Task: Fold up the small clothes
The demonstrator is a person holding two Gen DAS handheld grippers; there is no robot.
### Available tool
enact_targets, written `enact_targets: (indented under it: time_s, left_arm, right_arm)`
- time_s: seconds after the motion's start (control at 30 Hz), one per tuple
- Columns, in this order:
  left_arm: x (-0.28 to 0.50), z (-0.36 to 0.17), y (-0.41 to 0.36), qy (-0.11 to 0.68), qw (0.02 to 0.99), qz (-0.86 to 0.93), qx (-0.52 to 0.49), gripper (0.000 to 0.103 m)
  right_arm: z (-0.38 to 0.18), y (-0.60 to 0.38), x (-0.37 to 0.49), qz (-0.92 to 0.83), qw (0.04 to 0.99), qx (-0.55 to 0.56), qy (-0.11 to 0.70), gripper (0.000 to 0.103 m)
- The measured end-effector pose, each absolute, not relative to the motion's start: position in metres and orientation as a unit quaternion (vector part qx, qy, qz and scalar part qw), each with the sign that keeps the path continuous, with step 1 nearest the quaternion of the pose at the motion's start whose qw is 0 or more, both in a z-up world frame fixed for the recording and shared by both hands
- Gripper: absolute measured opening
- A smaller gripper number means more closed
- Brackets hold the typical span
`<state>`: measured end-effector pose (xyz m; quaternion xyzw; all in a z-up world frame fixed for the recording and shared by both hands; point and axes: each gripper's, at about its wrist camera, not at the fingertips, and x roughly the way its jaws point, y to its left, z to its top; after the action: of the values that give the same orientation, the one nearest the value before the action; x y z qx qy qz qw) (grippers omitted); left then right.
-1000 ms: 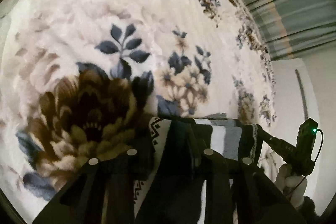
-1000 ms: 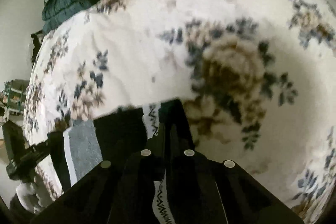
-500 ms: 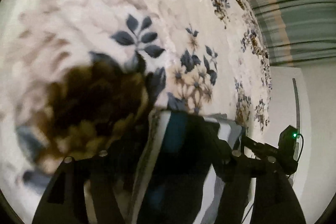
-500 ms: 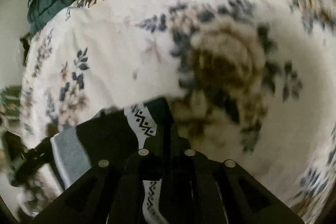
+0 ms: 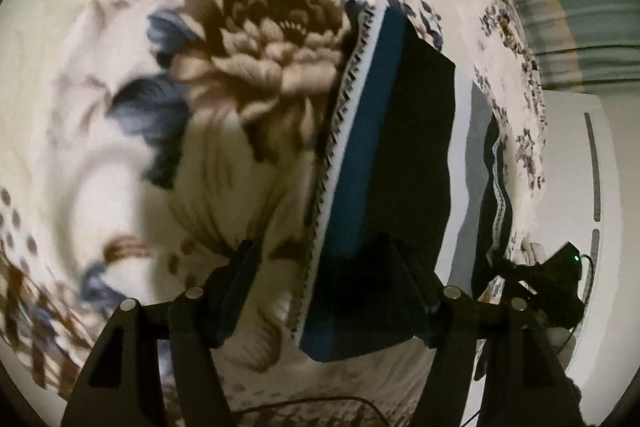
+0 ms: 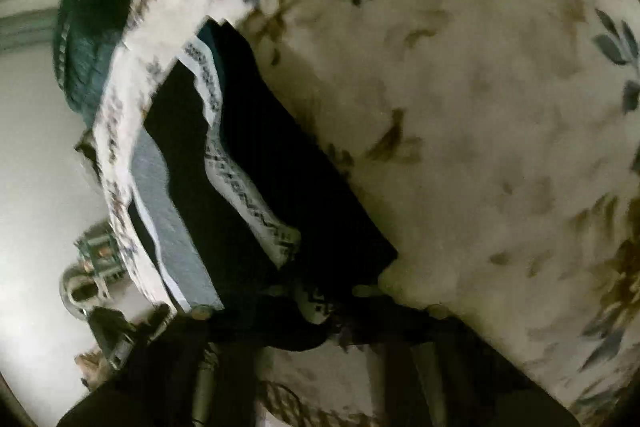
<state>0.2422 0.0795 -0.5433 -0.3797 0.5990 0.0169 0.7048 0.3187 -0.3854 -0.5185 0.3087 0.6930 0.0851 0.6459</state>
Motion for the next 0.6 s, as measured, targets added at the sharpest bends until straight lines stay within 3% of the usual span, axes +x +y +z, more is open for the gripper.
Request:
enact_targets:
  time_s: [0.1, 0.2, 0.23, 0.37, 0.47, 0.6]
  left_arm:
    - [0.241, -0.546, 0.076, 0.600, 0.703, 0.017, -0.382, 0.065]
    - [0.244, -0.546, 0.070, 0.604, 0.702, 0.014, -0.377, 0.065]
    - [0.245, -0.545, 0.068, 0.605, 0.704, 0.014, -0.372, 0.065]
    - [0.242, -0.544, 0.063, 0.604, 0.706, 0.013, -0.369, 0.065]
    - [0.242, -0.546, 0.059, 0.604, 0.701, 0.013, -0.378, 0.065]
    - [0.239, -0.551, 0.053, 0.609, 0.694, 0.012, -0.384, 0.065]
  right_arm:
    - [-0.511, -0.406, 0.306, 0.059, 0.658, 0.357, 0.660, 0.003]
    - [-0.529, -0.414, 0.301, 0.011, 0.651, 0.304, 0.695, 0.004]
    - [-0.535, -0.413, 0.299, 0.007, 0.641, 0.298, 0.707, 0.008]
    - [-0.519, -0.412, 0.296, 0.004, 0.651, 0.294, 0.700, 0.046]
    - [-0.510, -0.423, 0.284, 0.015, 0.638, 0.368, 0.676, 0.049]
    - [-0.537, -0.423, 0.266, 0.043, 0.569, 0.491, 0.658, 0.049]
